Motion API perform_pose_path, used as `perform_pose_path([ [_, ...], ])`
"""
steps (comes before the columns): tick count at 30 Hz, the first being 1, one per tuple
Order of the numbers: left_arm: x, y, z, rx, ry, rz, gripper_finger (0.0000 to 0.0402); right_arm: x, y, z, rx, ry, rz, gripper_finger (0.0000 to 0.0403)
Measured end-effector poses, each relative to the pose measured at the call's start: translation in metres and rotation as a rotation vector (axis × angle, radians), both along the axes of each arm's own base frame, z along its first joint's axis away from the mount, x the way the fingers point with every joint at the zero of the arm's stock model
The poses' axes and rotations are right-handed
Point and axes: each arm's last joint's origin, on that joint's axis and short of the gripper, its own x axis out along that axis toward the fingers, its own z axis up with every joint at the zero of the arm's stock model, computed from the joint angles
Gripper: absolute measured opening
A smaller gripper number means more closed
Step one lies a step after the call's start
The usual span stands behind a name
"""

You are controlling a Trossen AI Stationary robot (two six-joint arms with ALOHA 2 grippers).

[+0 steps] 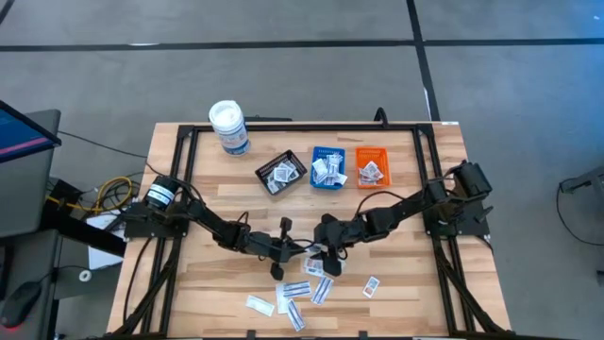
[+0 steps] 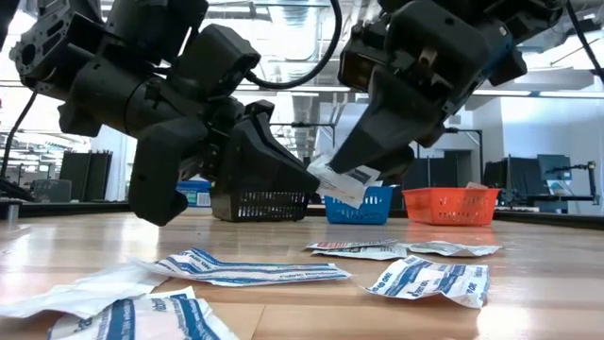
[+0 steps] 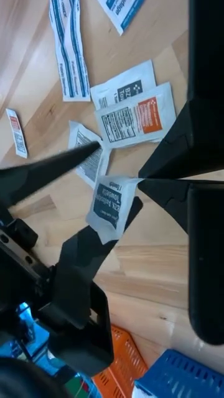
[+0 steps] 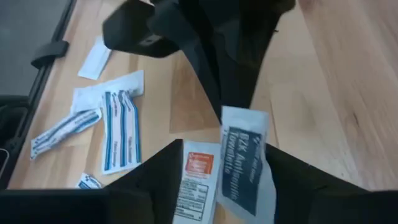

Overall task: Pick & Place First Aid Supplies
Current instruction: Put the black towelette pack into the black bin

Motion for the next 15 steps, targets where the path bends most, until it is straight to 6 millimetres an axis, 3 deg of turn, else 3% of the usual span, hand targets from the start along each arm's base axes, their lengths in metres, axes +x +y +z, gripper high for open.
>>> perform_pose_path([
  [12, 0.0, 0.0, 0.0003, -0.015, -0.003, 0.007, 0.0005, 0.0005, -0.0032, -0.0005, -0.025, 0.0, 0.011, 0.0016],
  [15, 0.0001, 0.0001, 0.0003, -0.035, -0.001, 0.011, 0.0005, 0.0005, -0.0034, -0.0005, -0.029, -0.001, 0.014, 0.0009],
])
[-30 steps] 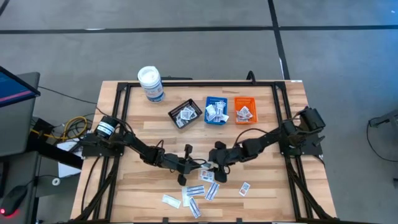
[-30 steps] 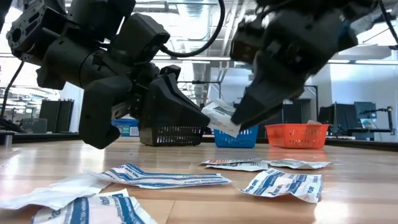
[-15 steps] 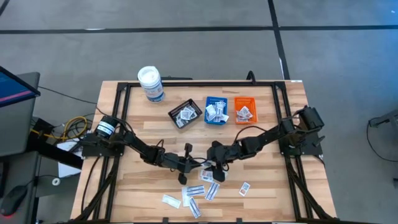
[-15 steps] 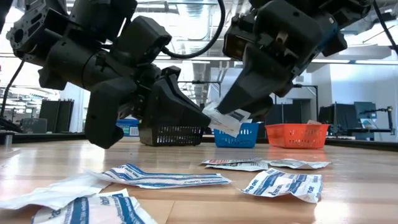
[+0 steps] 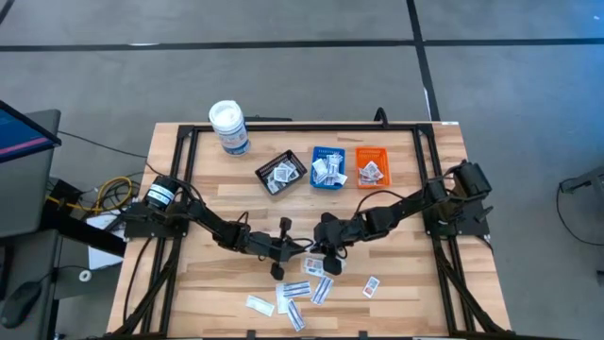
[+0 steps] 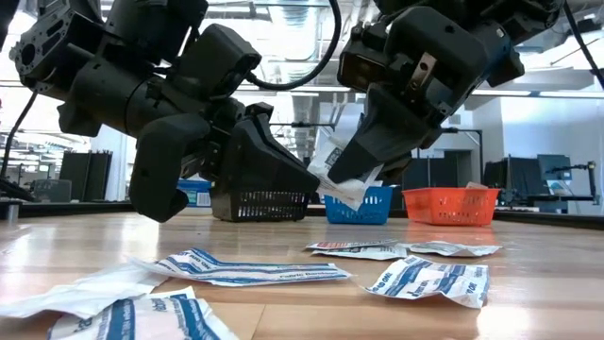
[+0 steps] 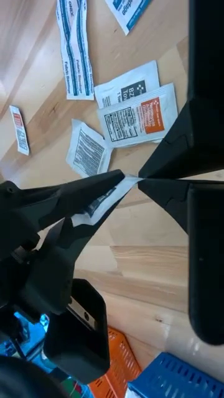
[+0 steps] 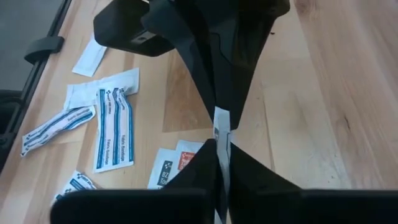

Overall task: Pick & Place First Aid Supplies
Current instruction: Put the black towelette pack into the black bin

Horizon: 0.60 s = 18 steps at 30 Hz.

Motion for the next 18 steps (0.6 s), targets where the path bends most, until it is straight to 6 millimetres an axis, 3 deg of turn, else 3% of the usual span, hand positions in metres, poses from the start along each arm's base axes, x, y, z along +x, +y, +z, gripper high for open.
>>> perform_pose_path([
  [9, 0.0, 0.0006, -0.0001, -0.011, 0.0, 0.027, 0.0006, 0.0, -0.0002, -0.0001, -0.005, 0.0, -0.006, 0.0007],
  [18, 0.0001, 0.0009, 0.0003, -0.013, -0.004, 0.032, 0.0006, -0.0027, 0.0004, -0.0025, -0.036, 0.027, -0.072, 0.0086],
])
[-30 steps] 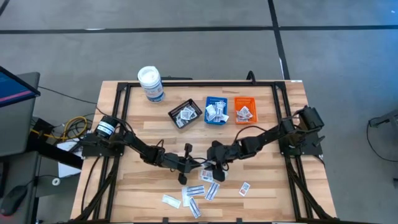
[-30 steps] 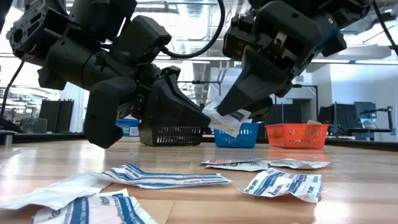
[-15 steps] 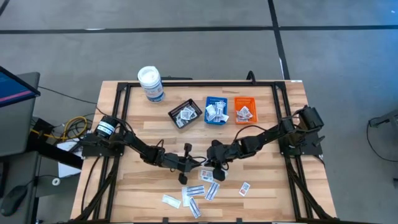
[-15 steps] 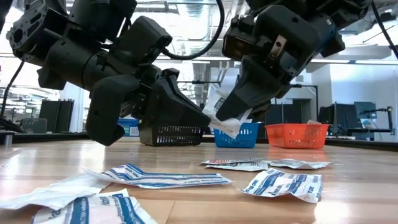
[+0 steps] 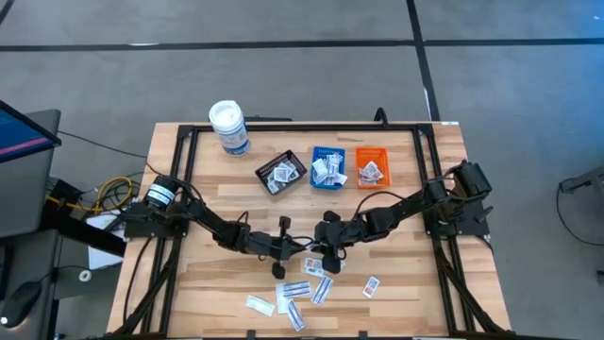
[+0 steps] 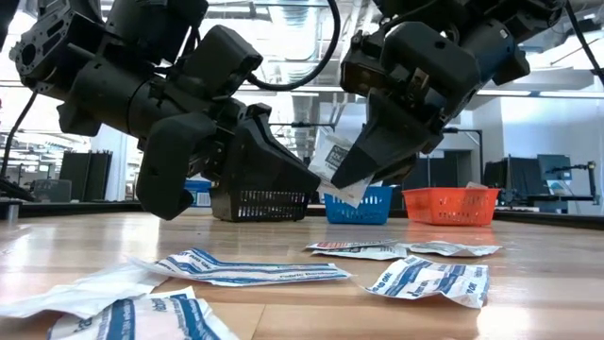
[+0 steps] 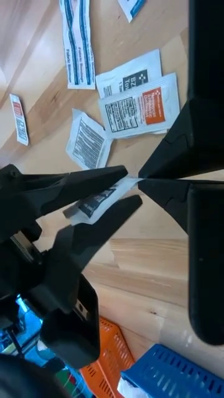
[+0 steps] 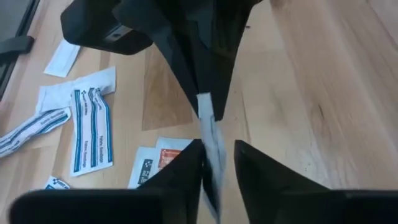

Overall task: Pick & Place First Aid Supplies
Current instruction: Put the black towelette pack into the black bin

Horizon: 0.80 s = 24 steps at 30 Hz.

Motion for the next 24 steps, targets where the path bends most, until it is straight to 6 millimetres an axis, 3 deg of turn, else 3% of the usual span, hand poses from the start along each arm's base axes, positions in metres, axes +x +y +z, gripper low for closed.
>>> perform_pose_path([
  [8, 0.004, 0.012, 0.0, -0.163, -0.001, 0.081, 0.0006, 0.0, 0.0, 0.0, -0.046, -0.015, 0.021, 0.0111],
  [12, 0.007, 0.02, 0.0, -0.264, -0.003, 0.122, 0.0006, 0.0, -0.002, 0.0, -0.092, -0.017, -0.016, 0.0081],
  [17, 0.007, 0.02, 0.0, -0.282, 0.004, 0.098, 0.0006, -0.001, -0.003, -0.002, -0.121, 0.001, -0.015, 0.0013],
  [24, 0.007, 0.02, 0.0, -0.283, 0.006, 0.093, 0.0007, -0.001, -0.004, -0.002, -0.12, 0.003, -0.015, 0.0005],
])
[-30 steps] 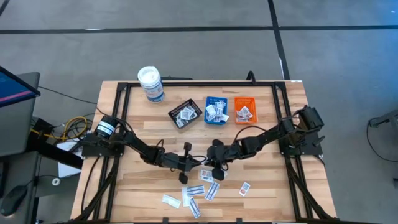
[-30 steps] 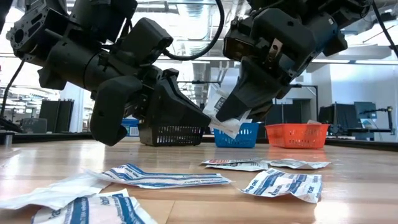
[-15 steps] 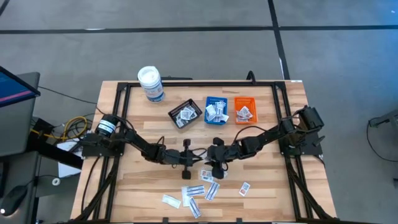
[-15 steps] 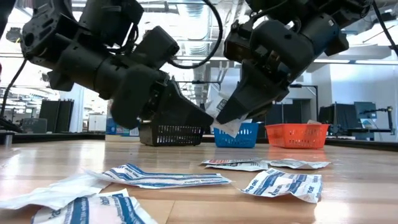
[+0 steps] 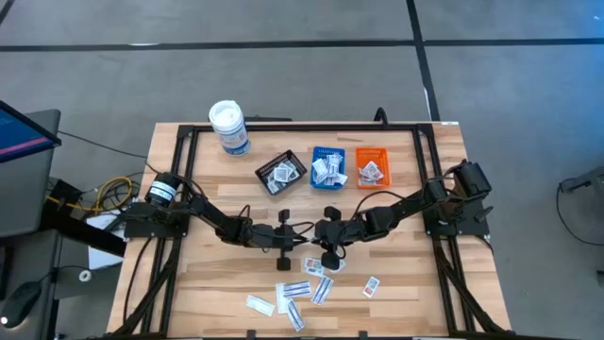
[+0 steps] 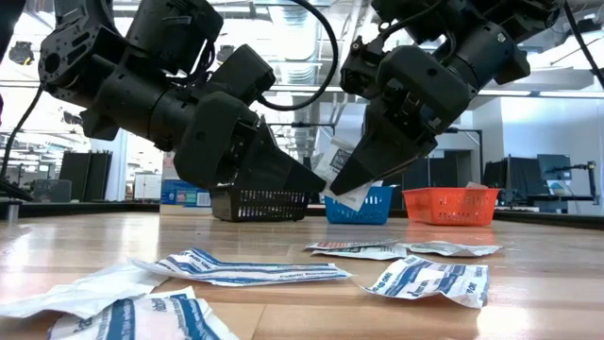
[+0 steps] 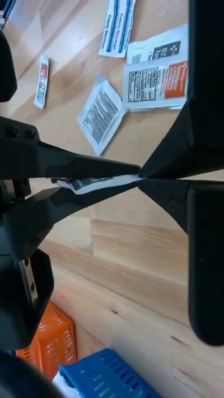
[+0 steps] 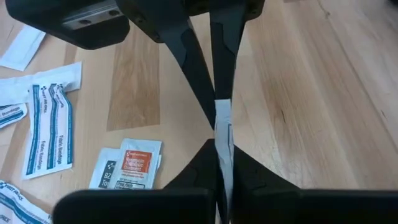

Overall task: Pick & Place First Aid Supplies
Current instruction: Put the black towelette pack into the black bin

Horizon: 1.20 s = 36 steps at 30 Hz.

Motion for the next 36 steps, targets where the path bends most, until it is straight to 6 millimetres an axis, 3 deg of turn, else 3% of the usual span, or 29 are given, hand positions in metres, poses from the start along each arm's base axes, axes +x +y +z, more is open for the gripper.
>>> perform_pose_path([
  [5, 0.0, 0.0, 0.0, 0.0, 0.0, 0.0, 0.0007, 0.0, 0.001, 0.0, -0.008, -0.002, -0.004, 0.0015],
  [13, 0.0, 0.0, 0.0, 0.002, 0.003, 0.004, 0.0008, -0.002, 0.005, 0.0, -0.039, -0.012, -0.07, 0.0091],
  [17, -0.001, 0.003, 0.001, 0.026, -0.005, 0.108, 0.0008, -0.004, 0.004, -0.002, -0.043, 0.007, -0.074, 0.0118],
  [24, -0.015, 0.014, 0.036, 0.179, 0.011, 0.309, 0.0008, -0.007, 0.003, -0.005, -0.015, 0.056, -0.119, 0.015],
  [31, -0.042, 0.058, 0.09, 0.201, -0.044, 0.689, 0.0008, -0.009, 0.002, -0.007, -0.019, 0.073, -0.118, 0.0166],
  [36, -0.056, 0.098, 0.09, -0.02, -0.104, 0.636, 0.0008, -0.009, 0.003, -0.007, -0.018, 0.073, -0.115, 0.0165],
])
